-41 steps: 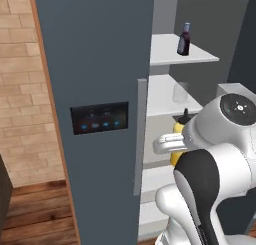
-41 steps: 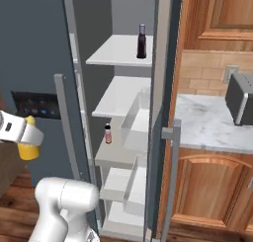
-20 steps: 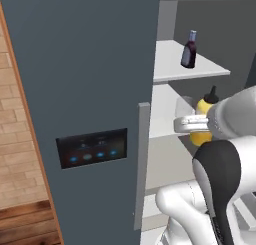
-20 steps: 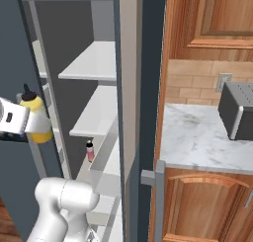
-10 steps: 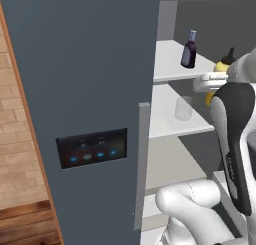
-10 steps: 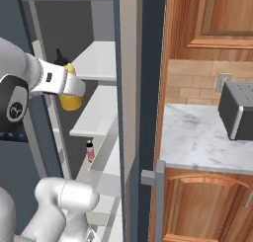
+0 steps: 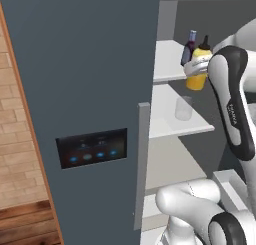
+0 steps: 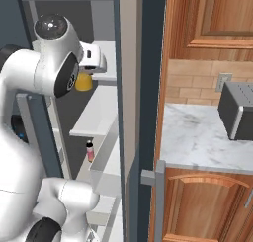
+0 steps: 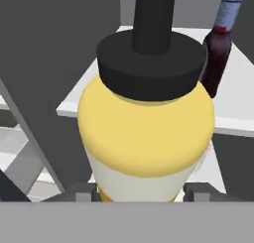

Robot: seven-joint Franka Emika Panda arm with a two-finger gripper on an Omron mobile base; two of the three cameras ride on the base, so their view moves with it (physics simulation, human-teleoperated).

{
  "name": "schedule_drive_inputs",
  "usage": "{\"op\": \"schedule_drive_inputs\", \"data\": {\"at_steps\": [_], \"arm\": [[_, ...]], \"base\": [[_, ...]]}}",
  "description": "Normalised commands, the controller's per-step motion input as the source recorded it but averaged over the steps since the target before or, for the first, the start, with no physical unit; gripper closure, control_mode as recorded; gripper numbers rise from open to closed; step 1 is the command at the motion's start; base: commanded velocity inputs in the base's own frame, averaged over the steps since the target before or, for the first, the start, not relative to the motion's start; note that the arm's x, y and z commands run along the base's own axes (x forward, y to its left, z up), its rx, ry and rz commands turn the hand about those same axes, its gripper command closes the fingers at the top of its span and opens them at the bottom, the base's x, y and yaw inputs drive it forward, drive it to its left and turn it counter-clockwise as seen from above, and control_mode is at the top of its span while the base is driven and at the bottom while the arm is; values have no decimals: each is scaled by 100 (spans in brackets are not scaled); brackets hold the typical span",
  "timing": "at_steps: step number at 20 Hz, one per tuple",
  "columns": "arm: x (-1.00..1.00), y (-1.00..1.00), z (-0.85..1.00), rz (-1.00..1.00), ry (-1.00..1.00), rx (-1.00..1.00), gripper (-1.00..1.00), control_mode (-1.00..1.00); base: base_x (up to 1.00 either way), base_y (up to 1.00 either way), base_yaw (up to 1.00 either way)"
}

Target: Place the condiment bottle and mustard from the counter to the top shelf of the fridge. If the existing items in the fridge are on the top shelf, move them to other shelves.

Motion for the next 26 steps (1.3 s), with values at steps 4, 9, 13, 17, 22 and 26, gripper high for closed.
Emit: {"op": "schedule_drive_inputs", "data": {"at_steps": [4, 9, 13, 17, 22, 26], "arm": [[99, -2, 0, 5, 0, 0, 100, -100], [98, 0, 0, 0, 0, 0, 100, -100], [99, 0, 0, 0, 1, 0, 100, -100], [91, 0, -6, 0, 3, 0, 100, -100], [78, 0, -13, 0, 7, 0, 100, -100], [49, 0, -22, 0, 10, 0, 100, -100]], "base": [[0, 0, 0], [0, 0, 0], [0, 0, 0], [0, 0, 0], [0, 0, 0], [0, 0, 0]]}}
